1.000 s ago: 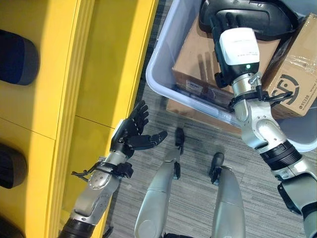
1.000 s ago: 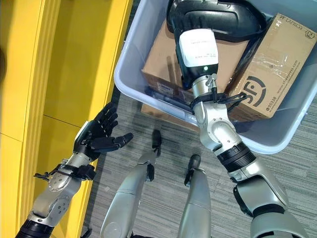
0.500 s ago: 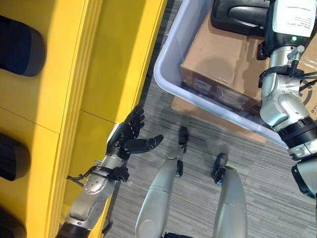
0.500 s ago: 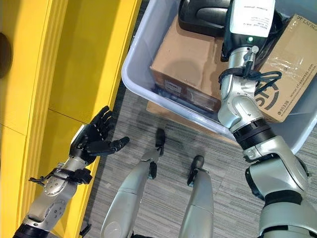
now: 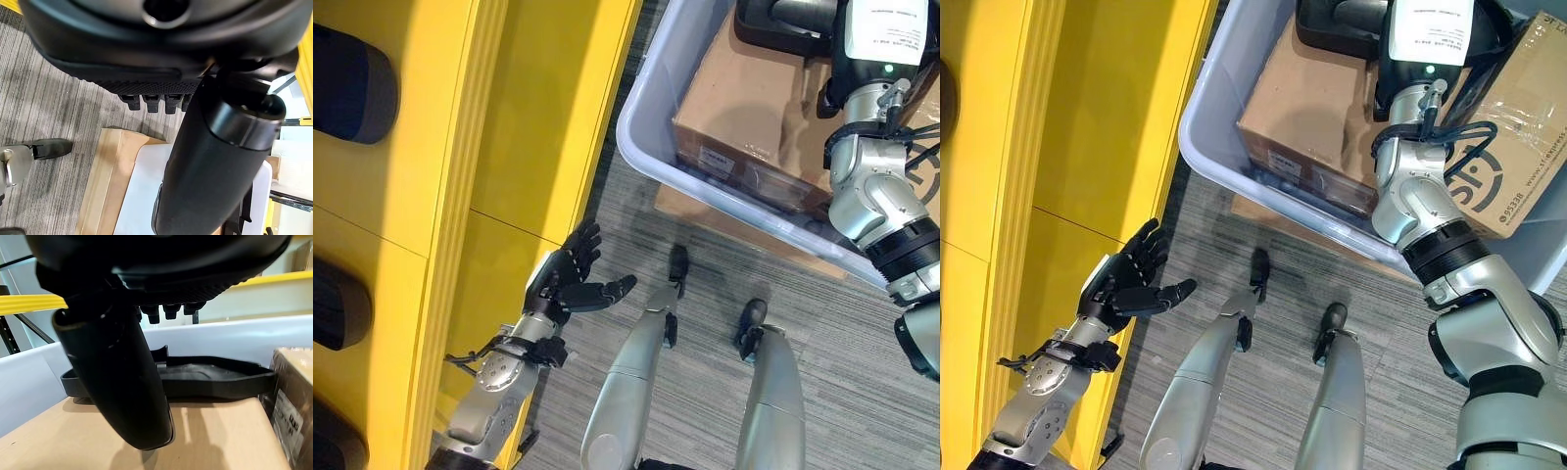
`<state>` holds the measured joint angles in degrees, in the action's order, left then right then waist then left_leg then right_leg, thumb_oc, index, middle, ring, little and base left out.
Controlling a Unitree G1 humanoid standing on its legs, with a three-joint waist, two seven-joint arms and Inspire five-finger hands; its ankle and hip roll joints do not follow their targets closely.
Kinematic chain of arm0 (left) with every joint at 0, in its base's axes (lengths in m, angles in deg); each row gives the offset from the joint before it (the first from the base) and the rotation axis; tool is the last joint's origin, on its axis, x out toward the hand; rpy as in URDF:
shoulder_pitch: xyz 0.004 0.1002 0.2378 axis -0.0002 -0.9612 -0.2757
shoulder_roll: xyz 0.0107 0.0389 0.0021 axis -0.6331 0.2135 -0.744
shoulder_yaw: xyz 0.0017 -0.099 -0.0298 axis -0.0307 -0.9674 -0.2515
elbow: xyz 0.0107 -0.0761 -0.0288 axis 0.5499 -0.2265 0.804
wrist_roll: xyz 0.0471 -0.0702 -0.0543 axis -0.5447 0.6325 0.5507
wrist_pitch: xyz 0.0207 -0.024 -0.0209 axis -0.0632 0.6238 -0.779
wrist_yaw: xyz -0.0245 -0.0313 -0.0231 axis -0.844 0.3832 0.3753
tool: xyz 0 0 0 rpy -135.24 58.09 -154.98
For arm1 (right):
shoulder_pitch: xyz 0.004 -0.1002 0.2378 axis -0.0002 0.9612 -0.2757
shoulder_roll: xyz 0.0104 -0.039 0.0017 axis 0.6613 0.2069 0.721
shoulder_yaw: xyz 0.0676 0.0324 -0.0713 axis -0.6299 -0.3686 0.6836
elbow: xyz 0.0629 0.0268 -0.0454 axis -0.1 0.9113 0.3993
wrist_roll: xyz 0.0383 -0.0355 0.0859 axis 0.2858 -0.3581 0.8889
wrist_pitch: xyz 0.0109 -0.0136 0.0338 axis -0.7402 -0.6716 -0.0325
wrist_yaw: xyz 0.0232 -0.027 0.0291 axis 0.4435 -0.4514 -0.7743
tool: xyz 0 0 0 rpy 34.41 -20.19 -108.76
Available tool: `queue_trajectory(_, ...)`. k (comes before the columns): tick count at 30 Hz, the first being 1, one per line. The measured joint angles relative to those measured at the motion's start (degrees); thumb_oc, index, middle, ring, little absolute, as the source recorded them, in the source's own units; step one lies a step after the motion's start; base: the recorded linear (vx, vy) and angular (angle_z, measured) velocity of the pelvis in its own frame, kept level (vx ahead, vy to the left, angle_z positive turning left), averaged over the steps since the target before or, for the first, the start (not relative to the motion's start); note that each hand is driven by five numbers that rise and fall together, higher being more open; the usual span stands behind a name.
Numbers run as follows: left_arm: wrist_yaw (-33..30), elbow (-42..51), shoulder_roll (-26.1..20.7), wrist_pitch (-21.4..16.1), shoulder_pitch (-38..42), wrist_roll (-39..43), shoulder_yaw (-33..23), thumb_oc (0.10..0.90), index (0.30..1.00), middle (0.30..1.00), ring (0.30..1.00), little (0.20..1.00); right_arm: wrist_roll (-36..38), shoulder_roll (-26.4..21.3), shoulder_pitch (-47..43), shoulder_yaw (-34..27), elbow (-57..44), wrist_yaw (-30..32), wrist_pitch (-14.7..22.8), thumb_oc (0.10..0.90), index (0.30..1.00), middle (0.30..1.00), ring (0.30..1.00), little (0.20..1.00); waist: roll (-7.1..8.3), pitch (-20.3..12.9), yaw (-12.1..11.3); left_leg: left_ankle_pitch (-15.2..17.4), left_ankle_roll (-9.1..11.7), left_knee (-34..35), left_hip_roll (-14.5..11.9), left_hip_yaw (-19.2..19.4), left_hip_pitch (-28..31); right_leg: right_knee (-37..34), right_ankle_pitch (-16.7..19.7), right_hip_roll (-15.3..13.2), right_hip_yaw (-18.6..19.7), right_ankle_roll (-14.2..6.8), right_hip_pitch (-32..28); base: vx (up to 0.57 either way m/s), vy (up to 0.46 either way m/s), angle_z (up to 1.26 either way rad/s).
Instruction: Move parts from the plastic box to the shelf.
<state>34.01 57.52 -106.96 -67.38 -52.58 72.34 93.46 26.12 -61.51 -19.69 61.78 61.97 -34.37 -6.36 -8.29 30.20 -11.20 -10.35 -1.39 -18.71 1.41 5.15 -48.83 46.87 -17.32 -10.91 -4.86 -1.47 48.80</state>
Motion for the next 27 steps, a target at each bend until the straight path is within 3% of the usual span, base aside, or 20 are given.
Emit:
queue_trajectory(6,-0.1,0.0,-0.1,-0.9,0.3,0.0,0.0,0.900,1.000,1.000,1.000,1.000,3.4,0.3,-0.3,0.0,2.4,0.0,0.0,0.900,1.000,1.000,1.000,1.000,0.00,0.0,-0.2,0.1,0.4,0.0,0.0,-0.8,-0.9,0.4,-0.6,0.0,-0.5,0.8,0.6,0.01,0.002,0.05)
queue_trajectory(11,0.0,-0.4,-0.4,-1.0,0.7,0.0,0.3,0.900,1.000,1.000,1.000,1.000,3.6,-0.4,-4.8,0.0,2.4,0.5,0.6,0.900,1.000,1.000,1.000,1.000,-0.03,0.0,0.0,1.7,0.7,-7.2,0.0,-1.3,-8.3,6.6,-2.0,-0.5,-0.3,1.7,7.2,-0.01,0.007,0.06)
queue_trajectory(27,0.4,-0.7,-2.0,-2.2,-0.3,0.0,0.9,0.900,1.000,1.000,1.000,1.000,11.5,-3.8,-13.4,2.3,8.8,-5.8,2.5,0.900,1.000,1.000,1.000,1.000,-0.24,-0.2,-0.4,2.4,1.1,-8.7,1.8,-4.8,-11.5,8.2,-2.3,0.2,0.0,2.1,9.7,0.02,-0.016,0.03)
